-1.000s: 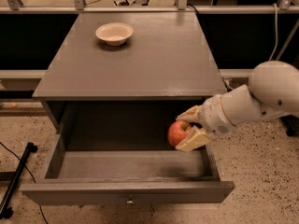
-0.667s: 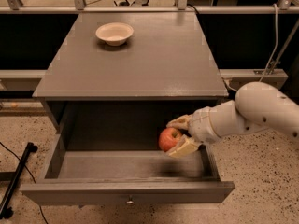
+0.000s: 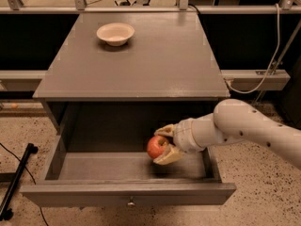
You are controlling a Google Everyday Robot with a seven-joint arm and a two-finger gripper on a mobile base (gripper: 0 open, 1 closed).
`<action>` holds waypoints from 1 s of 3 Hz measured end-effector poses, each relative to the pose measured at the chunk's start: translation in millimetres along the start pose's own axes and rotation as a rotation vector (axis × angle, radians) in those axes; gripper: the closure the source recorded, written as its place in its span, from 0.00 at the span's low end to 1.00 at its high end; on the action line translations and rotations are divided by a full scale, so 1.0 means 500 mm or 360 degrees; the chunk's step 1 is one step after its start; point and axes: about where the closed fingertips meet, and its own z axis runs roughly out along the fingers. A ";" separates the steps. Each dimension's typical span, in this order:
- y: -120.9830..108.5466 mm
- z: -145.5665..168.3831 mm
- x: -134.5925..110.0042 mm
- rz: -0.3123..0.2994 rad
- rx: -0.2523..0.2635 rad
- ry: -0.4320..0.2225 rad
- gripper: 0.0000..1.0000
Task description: Place apple into top drawer
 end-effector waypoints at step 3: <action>0.022 0.123 0.010 -0.0051 -0.0098 0.0137 0.16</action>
Offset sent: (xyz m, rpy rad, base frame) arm 0.0047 0.0481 -0.0625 -0.1353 0.0321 0.0483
